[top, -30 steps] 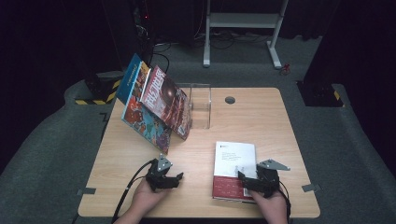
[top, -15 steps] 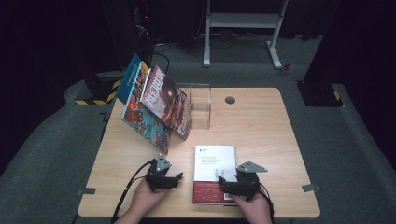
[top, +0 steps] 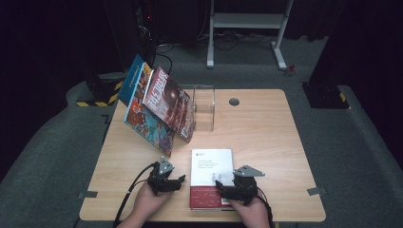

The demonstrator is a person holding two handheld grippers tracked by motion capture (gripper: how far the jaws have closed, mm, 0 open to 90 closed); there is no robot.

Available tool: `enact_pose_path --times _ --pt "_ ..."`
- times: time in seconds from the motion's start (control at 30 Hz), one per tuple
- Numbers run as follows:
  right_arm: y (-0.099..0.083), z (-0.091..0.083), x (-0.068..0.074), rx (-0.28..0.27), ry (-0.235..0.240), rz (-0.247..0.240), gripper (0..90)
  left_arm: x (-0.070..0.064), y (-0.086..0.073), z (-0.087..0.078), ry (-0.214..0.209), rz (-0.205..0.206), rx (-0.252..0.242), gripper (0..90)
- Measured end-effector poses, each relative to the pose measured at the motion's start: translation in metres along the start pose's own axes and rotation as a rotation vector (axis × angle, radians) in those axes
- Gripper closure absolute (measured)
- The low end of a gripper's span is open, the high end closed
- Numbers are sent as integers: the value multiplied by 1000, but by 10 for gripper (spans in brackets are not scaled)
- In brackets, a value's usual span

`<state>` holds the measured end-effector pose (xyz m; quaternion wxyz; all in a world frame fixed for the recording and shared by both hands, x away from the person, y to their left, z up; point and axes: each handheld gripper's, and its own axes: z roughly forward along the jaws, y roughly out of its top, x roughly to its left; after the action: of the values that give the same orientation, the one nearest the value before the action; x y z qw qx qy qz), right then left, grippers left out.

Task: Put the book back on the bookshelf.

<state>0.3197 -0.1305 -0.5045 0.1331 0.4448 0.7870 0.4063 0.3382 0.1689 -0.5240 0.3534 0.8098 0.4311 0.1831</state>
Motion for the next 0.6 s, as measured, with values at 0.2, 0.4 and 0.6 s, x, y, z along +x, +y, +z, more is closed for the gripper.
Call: enact_pose_path --times 0.2,0.4,0.6 --pt "-2 0 -3 -8 14 12 142 1 2 -4 -27 -32 -22 311" --pt "-3 0 -4 -12 23 20 142 -7 7 -12 -46 -43 -61 306" --pt "-3 1 -5 -11 28 22 142 -9 9 -18 -76 -64 -87 303"
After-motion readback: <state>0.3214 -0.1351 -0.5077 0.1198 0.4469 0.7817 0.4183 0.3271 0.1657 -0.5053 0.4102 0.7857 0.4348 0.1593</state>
